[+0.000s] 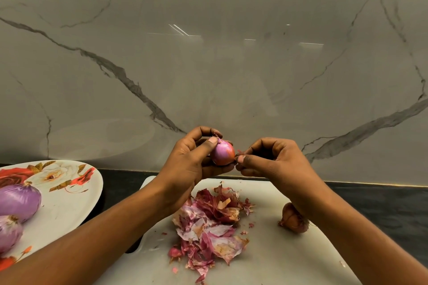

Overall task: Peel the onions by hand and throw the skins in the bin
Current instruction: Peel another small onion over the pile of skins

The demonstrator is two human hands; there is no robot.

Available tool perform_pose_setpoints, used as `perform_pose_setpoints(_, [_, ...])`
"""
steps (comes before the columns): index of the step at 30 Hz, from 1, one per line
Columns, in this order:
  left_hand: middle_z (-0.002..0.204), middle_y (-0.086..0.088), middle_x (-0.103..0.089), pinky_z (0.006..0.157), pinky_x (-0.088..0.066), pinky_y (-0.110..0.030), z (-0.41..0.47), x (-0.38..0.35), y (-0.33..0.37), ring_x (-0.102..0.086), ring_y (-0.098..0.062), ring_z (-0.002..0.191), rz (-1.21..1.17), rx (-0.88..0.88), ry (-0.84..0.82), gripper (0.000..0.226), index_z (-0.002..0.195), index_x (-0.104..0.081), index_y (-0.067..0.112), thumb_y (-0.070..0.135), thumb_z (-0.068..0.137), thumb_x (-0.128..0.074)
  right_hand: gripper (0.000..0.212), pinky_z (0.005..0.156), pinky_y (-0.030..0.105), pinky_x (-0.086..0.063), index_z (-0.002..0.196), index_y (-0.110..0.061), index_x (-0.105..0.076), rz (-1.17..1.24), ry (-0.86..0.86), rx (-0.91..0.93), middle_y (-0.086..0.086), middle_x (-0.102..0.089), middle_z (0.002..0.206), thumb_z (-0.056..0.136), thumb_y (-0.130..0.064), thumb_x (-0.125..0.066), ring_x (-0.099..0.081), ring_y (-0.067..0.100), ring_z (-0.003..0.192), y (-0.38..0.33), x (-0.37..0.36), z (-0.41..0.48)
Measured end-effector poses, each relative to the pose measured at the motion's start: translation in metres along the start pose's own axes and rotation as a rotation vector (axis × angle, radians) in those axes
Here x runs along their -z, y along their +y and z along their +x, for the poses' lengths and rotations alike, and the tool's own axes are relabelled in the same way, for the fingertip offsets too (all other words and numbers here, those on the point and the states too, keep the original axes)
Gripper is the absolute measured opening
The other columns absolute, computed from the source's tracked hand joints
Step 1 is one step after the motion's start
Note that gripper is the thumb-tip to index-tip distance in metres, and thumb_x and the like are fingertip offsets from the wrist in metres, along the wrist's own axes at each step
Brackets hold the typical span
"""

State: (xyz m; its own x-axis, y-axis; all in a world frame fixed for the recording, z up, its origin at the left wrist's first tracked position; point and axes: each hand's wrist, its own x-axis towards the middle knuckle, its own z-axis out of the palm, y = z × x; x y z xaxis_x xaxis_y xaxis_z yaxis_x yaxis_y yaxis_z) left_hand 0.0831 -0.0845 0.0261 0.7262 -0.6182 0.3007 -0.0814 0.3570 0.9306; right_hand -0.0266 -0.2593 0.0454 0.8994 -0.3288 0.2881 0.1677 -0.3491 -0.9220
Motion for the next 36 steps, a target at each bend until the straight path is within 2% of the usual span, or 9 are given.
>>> perform_pose_setpoints(5, [0.131,-0.024,-0.065,0.082,-0.066,-0.042,0.0002,-0.0001,0.0036,-0.076,-0.043,0.101,-0.059,0.043,0.019,0.012,0.115,-0.06,0.014,0.016,0.107,-0.052,0.012,0.075,0.03,-0.065,0.091,-0.002,-0.076,0.001,0.01,-0.019,0.013,-0.08,0.085,0.082,0.002,-0.083,-0.079,0.027,0.082,-0.0005,0.0045,-0.0002])
perform_pose_setpoints(8, [0.129,-0.02,-0.068,0.081,-0.065,-0.04,0.0007,-0.0002,0.0018,-0.075,-0.041,0.104,-0.001,0.02,0.011,0.012,0.115,-0.062,0.014,0.016,0.106,-0.054,0.022,0.075,0.029,-0.065,0.101,-0.007,-0.078,0.021,-0.016,-0.061,0.012,-0.081,0.092,0.082,0.005,-0.083,-0.08,0.025,0.087,-0.0003,0.0036,0.0001])
perform_pose_setpoints(11, [0.12,-0.011,-0.074,0.081,-0.064,-0.038,-0.0006,-0.0002,-0.0005,-0.074,-0.036,0.107,0.1,-0.012,-0.021,0.014,0.118,-0.062,0.013,0.016,0.107,-0.054,0.029,0.081,0.037,-0.067,0.113,-0.008,-0.075,0.14,-0.079,-0.154,0.018,-0.08,0.096,0.084,-0.004,-0.082,-0.079,0.032,0.092,-0.0029,0.002,0.0006])
perform_pose_setpoints(14, [0.115,-0.008,-0.075,0.083,-0.064,-0.04,-0.0017,-0.001,-0.0005,-0.074,-0.032,0.107,0.151,-0.039,-0.062,0.013,0.117,-0.063,0.013,0.015,0.107,-0.054,0.039,0.083,0.037,-0.066,0.115,-0.009,-0.074,0.183,-0.111,-0.182,0.016,-0.081,0.097,0.078,-0.017,-0.084,-0.079,0.032,0.091,-0.0047,0.0009,-0.0002])
perform_pose_setpoints(18, [0.115,-0.006,-0.075,0.085,-0.064,-0.041,-0.0026,-0.0006,-0.0002,-0.074,-0.028,0.108,0.201,-0.075,-0.091,0.014,0.117,-0.062,0.012,0.012,0.107,-0.053,0.028,0.082,0.032,-0.066,0.113,-0.011,-0.076,0.183,-0.109,-0.168,0.01,-0.081,0.1,0.086,-0.013,-0.081,-0.08,0.029,0.093,-0.004,-0.0019,-0.0012])
perform_pose_setpoints(23, [0.118,-0.006,-0.074,0.085,-0.064,-0.042,-0.0032,-0.0016,0.0002,-0.074,-0.028,0.11,0.202,-0.083,-0.103,0.014,0.117,-0.062,0.011,0.012,0.107,-0.053,0.026,0.082,0.03,-0.066,0.113,-0.009,-0.078,0.229,-0.083,-0.158,0.011,-0.081,0.102,0.086,-0.005,-0.08,-0.08,0.028,0.096,-0.0022,-0.0015,-0.0003])
perform_pose_setpoints(28, [0.121,-0.01,-0.075,0.085,-0.064,-0.044,-0.0024,-0.0003,0.0041,-0.073,-0.035,0.111,0.098,-0.065,-0.102,0.012,0.116,-0.059,0.013,0.012,0.107,-0.051,0.027,0.086,0.03,-0.064,0.11,-0.013,-0.08,0.175,-0.078,-0.117,0.009,-0.082,0.101,0.089,0.003,-0.075,-0.079,0.023,0.099,-0.0011,-0.0002,-0.0007])
perform_pose_setpoints(33, [0.119,-0.008,-0.076,0.085,-0.064,-0.042,-0.0028,0.0002,0.0061,-0.074,-0.035,0.109,0.08,-0.064,-0.096,0.012,0.116,-0.059,0.014,0.013,0.106,-0.051,0.025,0.087,0.033,-0.065,0.109,-0.007,-0.08,0.218,-0.063,-0.123,0.015,-0.081,0.101,0.09,0.007,-0.071,-0.079,0.028,0.099,-0.0022,0.0018,0.0003])
perform_pose_setpoints(36, [0.118,-0.006,-0.076,0.087,-0.064,-0.047,-0.0023,-0.0007,0.0049,-0.074,-0.032,0.109,0.146,-0.085,-0.071,0.013,0.116,-0.061,0.013,0.013,0.106,-0.053,0.025,0.087,0.034,-0.065,0.113,-0.004,-0.077,0.312,-0.099,-0.163,0.02,-0.08,0.102,0.089,-0.001,-0.075,-0.079,0.033,0.098,-0.0053,0.0015,-0.0004])
